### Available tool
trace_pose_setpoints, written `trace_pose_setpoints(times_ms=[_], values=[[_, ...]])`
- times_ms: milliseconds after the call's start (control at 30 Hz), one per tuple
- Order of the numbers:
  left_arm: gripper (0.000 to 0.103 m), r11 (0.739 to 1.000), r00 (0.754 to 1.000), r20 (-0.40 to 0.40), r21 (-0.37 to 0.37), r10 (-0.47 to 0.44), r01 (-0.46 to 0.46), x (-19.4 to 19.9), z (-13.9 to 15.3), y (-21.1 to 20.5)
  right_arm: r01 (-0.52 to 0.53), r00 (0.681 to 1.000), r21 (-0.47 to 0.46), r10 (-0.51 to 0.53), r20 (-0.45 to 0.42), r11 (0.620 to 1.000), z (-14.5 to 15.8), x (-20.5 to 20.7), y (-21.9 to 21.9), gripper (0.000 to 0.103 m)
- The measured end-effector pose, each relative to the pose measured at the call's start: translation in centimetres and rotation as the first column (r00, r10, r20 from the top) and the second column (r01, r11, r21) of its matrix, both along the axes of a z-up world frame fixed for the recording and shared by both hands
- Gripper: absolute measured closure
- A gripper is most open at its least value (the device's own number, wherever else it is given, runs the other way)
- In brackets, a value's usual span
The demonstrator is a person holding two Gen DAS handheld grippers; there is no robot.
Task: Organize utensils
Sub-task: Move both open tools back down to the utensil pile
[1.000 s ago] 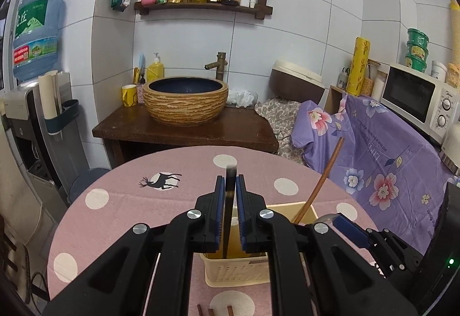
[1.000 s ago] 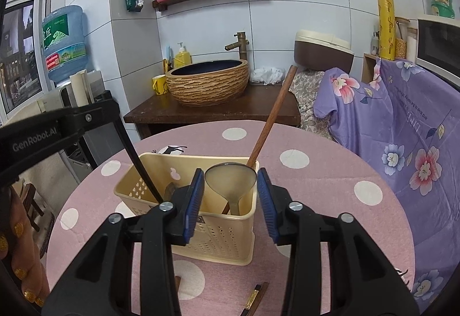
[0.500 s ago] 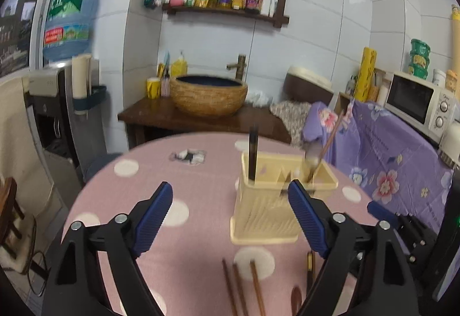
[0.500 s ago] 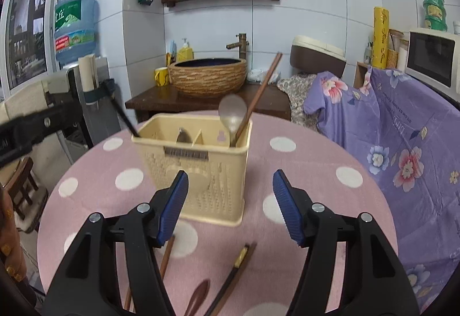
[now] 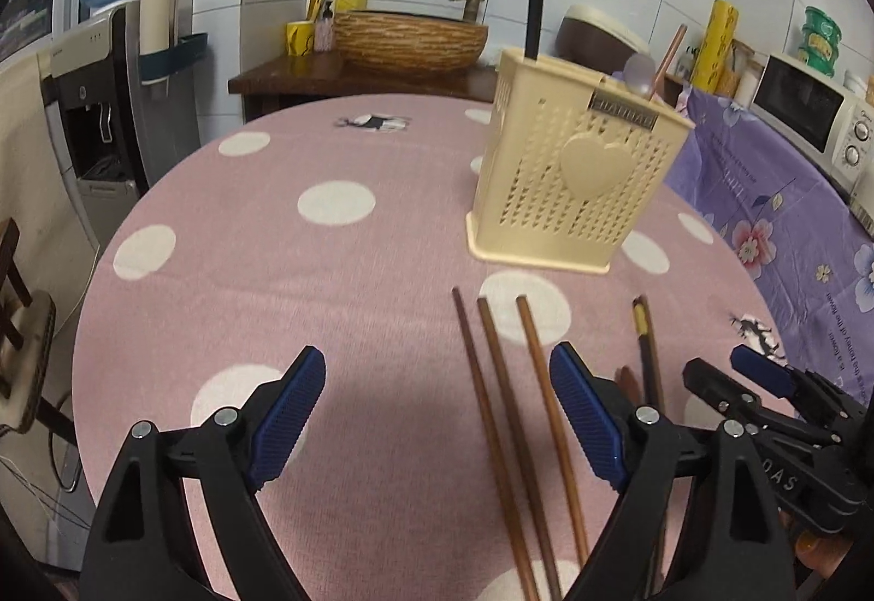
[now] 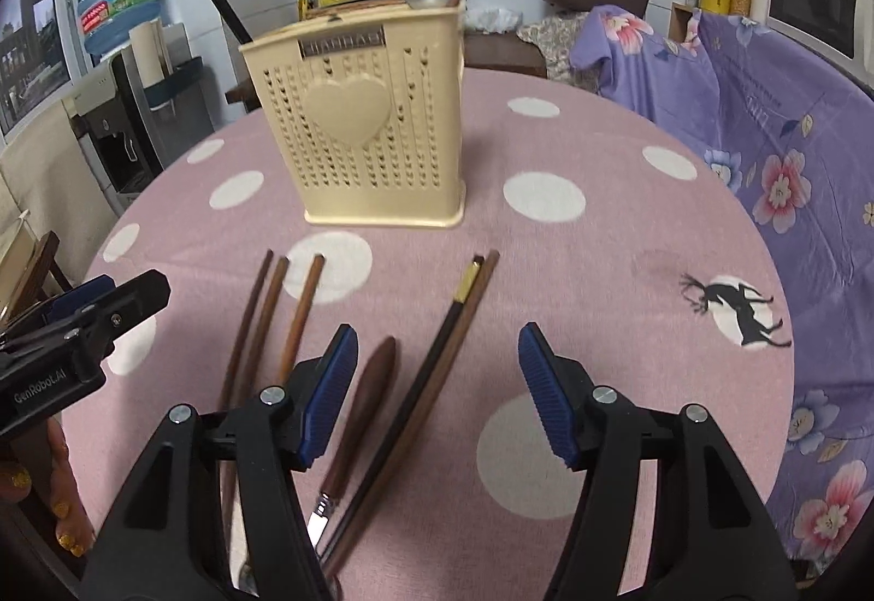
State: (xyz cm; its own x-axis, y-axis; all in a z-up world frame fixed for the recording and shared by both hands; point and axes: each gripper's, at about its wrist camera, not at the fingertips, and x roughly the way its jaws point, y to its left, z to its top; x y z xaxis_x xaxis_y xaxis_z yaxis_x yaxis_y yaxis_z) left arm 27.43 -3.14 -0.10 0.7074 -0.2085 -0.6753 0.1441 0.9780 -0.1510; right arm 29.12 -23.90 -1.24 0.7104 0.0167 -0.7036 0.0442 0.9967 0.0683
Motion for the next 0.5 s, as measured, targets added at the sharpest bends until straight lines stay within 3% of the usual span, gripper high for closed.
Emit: trace_pose_setpoints(times_ms=[367, 500], values=[[0.053, 0.998, 0.991, -0.125, -0.043, -0.046, 0.041, 0.3, -3.7, 0.4, 0.044, 0.998, 0.007, -0.044, -0.038, 0.999, -1.8, -1.0, -1.0, 0.041], [0.058, 0.995, 0.987, -0.137, -0.048, -0.09, 0.084, 0.7, -3.9, -0.7, 0.051, 0.998, 0.012, -0.051, -0.042, 0.999, -2.0, -1.0, -1.6, 0.041]])
